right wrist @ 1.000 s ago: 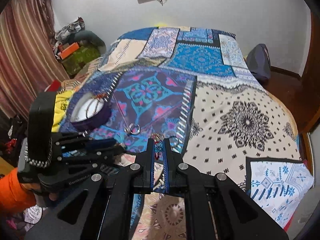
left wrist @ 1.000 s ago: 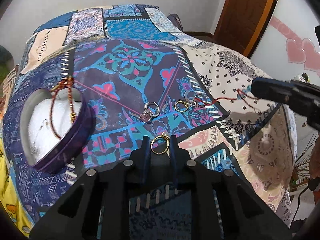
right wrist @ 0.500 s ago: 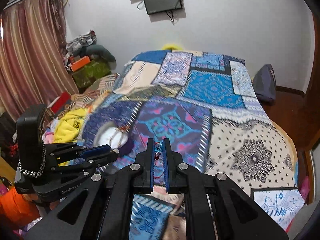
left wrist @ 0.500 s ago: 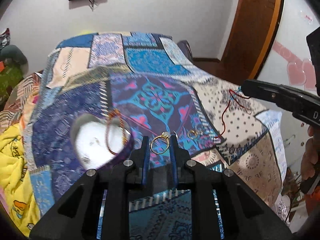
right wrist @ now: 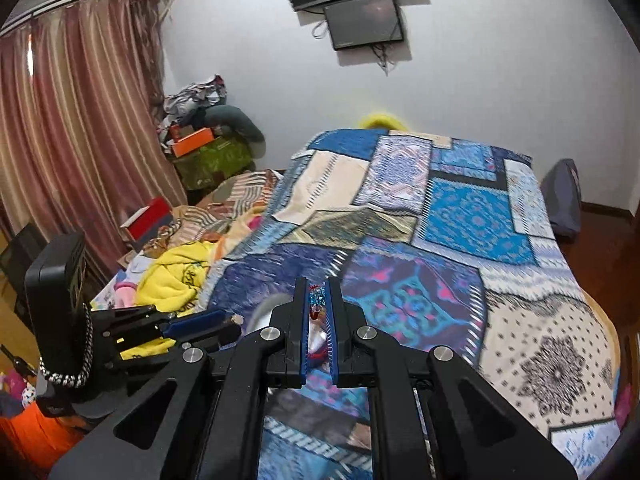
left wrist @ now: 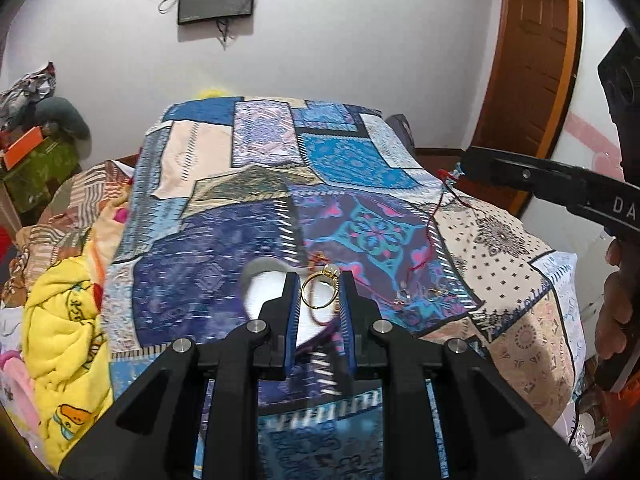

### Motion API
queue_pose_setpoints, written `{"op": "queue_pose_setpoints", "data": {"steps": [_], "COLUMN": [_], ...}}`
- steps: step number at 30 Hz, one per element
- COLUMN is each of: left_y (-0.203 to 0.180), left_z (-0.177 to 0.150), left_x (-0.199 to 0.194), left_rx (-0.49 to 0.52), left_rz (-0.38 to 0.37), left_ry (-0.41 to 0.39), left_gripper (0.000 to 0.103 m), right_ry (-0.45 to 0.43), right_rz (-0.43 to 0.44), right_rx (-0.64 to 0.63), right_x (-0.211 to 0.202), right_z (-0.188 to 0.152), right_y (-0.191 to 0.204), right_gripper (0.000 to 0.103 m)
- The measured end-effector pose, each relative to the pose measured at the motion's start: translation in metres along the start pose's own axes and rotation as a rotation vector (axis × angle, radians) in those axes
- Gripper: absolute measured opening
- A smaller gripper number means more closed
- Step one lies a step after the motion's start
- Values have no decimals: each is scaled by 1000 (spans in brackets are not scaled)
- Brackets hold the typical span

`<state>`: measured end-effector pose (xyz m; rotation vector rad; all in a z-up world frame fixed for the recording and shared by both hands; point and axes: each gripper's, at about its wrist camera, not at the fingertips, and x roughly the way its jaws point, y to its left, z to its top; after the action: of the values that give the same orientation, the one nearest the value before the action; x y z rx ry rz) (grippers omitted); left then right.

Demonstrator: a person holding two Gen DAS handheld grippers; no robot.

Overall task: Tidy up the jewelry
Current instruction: 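Drop the gold ring into the heart tin while the right gripper drops the red bracelet there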

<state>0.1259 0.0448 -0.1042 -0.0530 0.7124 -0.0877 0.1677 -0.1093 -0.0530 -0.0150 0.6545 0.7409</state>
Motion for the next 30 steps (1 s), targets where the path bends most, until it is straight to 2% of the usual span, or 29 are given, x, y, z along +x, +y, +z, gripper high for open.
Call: {"op": "queue_pose_setpoints", "data": {"steps": [8, 15, 25, 30], "left_y": [25, 40, 48, 49], "left_z": [-1, -3, -11, -14], "left_x": [-6, 3, 35, 50], "left_rx": [-29, -41, -53, -55], "left_rz": [29, 37, 21, 13], "left_ry": [-11, 4, 55, 82], "left_gripper": [18, 18, 18, 18], "right_ry": [6, 36, 112, 177], "right_rz": [58, 76, 77, 94], "right_rx": [-12, -12, -4, 18], "right_x": [26, 52, 95, 117], "right_z": [9, 11, 5, -7], "right_y": [24, 32, 30, 25], "right_gripper": [7, 7, 7, 7]}}
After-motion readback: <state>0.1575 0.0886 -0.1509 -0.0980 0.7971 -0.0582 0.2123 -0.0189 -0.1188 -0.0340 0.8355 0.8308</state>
